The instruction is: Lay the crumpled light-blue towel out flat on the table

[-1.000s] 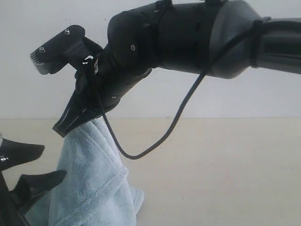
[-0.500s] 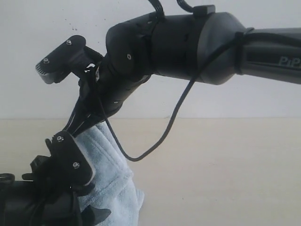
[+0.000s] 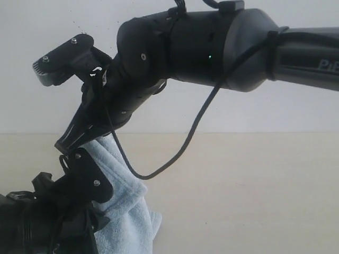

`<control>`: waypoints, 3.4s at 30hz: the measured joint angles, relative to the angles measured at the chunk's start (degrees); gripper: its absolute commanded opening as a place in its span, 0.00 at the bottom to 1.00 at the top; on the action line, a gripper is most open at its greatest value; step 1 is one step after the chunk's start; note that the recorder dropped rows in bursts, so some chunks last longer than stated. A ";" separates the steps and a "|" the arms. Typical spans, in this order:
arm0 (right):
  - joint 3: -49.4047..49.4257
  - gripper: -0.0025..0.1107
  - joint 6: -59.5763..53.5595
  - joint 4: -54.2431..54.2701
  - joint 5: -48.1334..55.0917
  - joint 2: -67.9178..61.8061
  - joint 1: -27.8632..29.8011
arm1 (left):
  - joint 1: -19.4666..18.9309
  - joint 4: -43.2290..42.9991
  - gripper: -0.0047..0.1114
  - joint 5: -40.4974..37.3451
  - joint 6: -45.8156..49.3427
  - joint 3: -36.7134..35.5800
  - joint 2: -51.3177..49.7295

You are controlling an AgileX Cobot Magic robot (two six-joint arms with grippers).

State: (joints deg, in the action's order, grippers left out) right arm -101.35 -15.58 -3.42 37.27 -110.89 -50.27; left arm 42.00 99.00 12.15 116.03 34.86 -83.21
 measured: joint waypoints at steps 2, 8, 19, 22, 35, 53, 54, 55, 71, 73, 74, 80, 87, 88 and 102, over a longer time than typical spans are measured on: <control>-0.16 0.03 0.34 0.62 0.25 0.32 -0.11 | 0.00 0.00 0.08 -0.12 0.00 0.00 1.01; -0.49 0.03 1.76 2.84 1.02 2.42 -0.32 | 0.33 -0.26 0.08 -0.42 -0.72 -0.16 6.05; 0.07 0.03 -0.30 -1.13 12.85 6.00 8.01 | 0.07 0.28 0.08 8.57 -3.01 -7.31 28.84; 0.07 0.03 -0.86 -0.46 14.17 6.81 8.43 | 0.07 0.28 0.08 8.57 -3.48 -8.25 35.84; 0.07 0.03 -3.25 -0.79 20.86 7.10 8.83 | 0.07 0.37 0.08 13.74 -4.04 -8.64 46.42; 0.07 0.03 -6.45 4.21 22.62 7.63 8.83 | 0.07 0.80 0.51 -6.73 -3.15 -8.52 18.03; 0.07 0.03 -6.61 4.29 22.63 7.63 8.83 | 0.07 0.80 0.51 -7.37 -3.31 -7.54 16.57; 0.07 0.03 -6.83 4.34 22.52 7.63 8.83 | 0.07 0.80 0.51 -7.90 -3.44 -6.45 15.32; 0.07 0.03 -9.02 7.08 20.42 7.63 8.96 | 0.07 0.80 0.51 -4.96 -4.48 7.41 2.54; 0.07 0.03 -9.17 7.08 20.42 7.63 8.96 | 0.07 0.80 0.51 -4.75 -4.97 8.10 1.60; 0.07 0.03 -9.17 7.22 20.38 7.63 8.96 | 0.07 0.80 0.51 -4.25 -4.96 8.42 1.38; 0.07 0.03 -9.36 7.22 20.29 7.63 8.96 | 0.07 0.80 0.51 1.91 -5.19 8.39 0.90; 0.07 0.03 -9.64 7.84 19.97 7.63 8.96 | -0.04 0.80 0.47 3.99 -5.30 8.39 0.90; 0.07 0.03 -9.64 7.95 19.97 7.63 8.96 | -0.04 0.80 0.46 4.59 -5.30 8.39 0.90; 0.07 0.03 -9.76 8.38 19.75 7.63 8.96 | -0.04 -1.54 0.46 10.00 -9.40 10.20 0.90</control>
State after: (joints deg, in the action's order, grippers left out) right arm -101.28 -25.35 4.96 57.02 -103.25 -41.30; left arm 41.96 97.47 22.15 106.63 45.06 -82.31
